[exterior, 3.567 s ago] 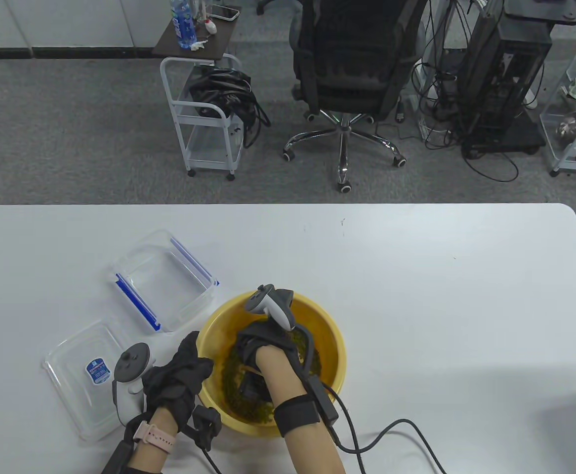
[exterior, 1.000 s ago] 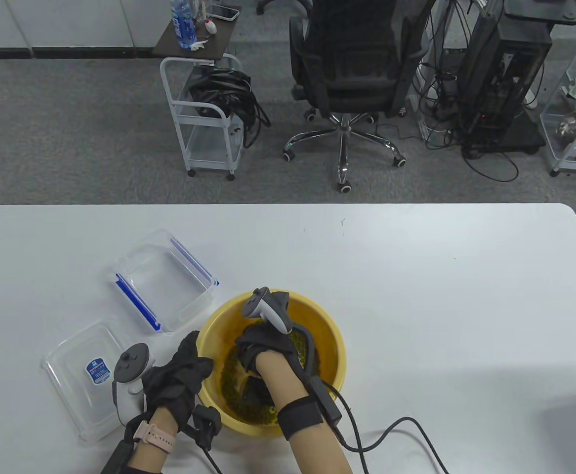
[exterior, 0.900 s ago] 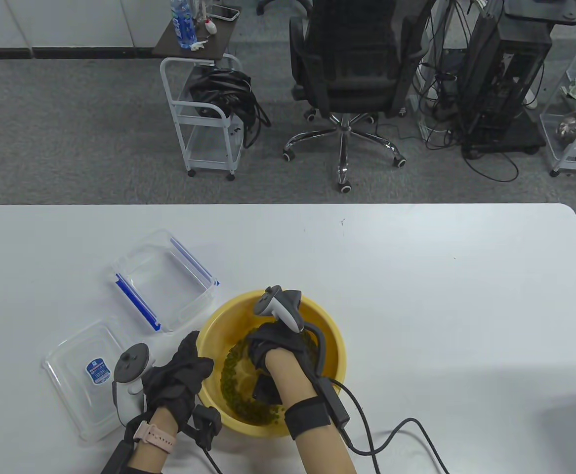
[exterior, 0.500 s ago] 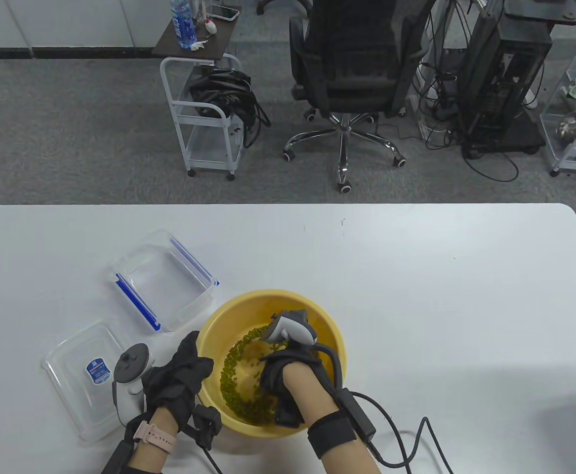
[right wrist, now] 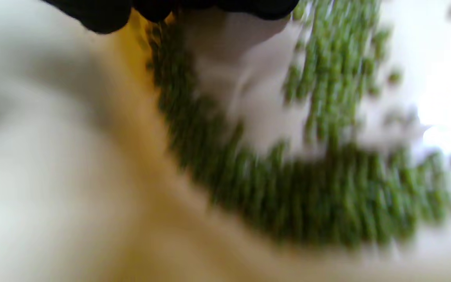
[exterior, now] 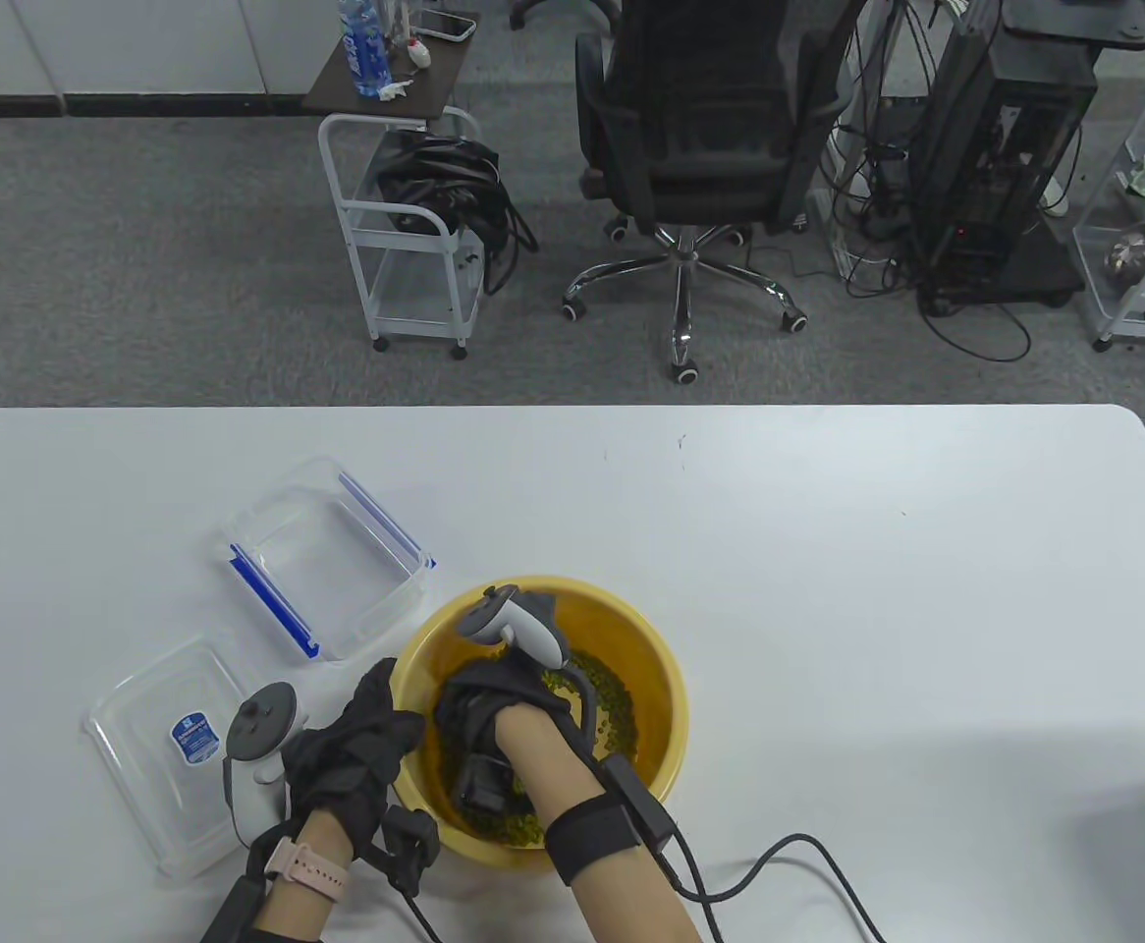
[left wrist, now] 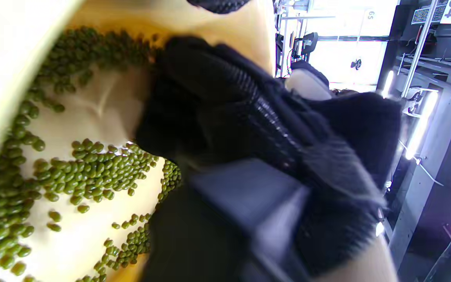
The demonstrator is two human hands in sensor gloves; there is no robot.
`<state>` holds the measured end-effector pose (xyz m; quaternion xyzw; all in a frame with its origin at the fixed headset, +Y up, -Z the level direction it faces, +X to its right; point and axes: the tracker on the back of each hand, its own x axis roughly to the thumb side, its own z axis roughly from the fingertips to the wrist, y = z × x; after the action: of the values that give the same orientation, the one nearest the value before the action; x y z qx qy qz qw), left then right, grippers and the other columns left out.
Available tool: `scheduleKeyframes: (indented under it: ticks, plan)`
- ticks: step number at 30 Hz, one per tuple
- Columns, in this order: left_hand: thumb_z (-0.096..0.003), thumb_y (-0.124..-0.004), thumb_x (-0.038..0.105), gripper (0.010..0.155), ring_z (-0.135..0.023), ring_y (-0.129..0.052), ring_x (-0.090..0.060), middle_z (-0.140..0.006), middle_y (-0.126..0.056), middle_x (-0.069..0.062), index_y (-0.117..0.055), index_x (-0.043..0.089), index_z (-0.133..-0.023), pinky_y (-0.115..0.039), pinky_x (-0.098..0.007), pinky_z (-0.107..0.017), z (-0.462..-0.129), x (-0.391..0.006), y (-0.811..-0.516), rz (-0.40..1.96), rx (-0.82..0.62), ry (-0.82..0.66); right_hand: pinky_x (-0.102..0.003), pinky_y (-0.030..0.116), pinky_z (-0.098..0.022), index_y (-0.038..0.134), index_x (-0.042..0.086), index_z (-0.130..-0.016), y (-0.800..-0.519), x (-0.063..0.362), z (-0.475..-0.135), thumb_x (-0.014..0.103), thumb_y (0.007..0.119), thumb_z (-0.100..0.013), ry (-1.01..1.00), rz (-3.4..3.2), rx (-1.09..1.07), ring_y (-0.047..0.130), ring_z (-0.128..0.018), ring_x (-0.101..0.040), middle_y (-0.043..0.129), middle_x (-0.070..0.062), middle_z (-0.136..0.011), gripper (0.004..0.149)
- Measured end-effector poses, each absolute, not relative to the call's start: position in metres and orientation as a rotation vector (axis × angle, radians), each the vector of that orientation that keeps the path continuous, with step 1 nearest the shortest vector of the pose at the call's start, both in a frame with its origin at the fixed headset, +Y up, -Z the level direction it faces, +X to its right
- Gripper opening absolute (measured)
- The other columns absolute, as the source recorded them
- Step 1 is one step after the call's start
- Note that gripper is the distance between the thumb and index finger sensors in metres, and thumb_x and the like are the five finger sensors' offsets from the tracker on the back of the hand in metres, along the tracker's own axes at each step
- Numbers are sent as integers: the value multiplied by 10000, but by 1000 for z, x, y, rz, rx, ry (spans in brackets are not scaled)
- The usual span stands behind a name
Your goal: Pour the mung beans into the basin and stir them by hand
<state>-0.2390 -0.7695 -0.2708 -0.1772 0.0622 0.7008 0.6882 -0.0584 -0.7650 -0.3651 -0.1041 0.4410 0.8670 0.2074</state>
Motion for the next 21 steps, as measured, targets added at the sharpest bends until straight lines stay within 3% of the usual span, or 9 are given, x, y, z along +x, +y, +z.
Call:
scheduleKeyframes:
  ticks: [1, 5, 10, 21]
  plan:
    - [-461, -662, 35, 719, -956, -450, -546, -1061, -359, -287, -281, 23, -1071, -507, -646, -645, -271, -239, -770, 1568, -396, 140, -384, 340, -715, 401, 415, -852, -766, -52, -368, 460, 631, -378, 1192, 2464, -336, 261, -895, -251, 244, 123, -965, 529]
    - [-460, -663, 36, 720, -956, -453, -544, -1060, -361, -286, -282, 23, -1070, -510, -645, -644, -271, -239, -770, 1567, -393, 144, -445, 418, -660, 446, 330, -858, -763, -22, -368, 456, 627, -382, 1202, 2572, -399, 344, -851, -338, 304, 9, -949, 525]
    - [-459, -664, 36, 720, -958, -450, -543, -1061, -361, -286, -283, 22, -1070, -509, -645, -645, -271, -239, -770, 1571, -391, 147, -486, 479, -628, 432, 243, -855, -762, 3, -349, 455, 624, -392, 1457, 2514, -430, 426, -815, -395, 357, -117, -902, 544]
    - [-459, -663, 36, 720, -957, -451, -544, -1061, -360, -286, -282, 23, -1070, -508, -645, -645, -271, -239, -770, 1571, -392, 147, -510, 548, -576, 526, 201, -829, -775, -36, -307, 439, 644, -379, 1811, 2289, -37, 539, -758, -420, 483, -141, -847, 522]
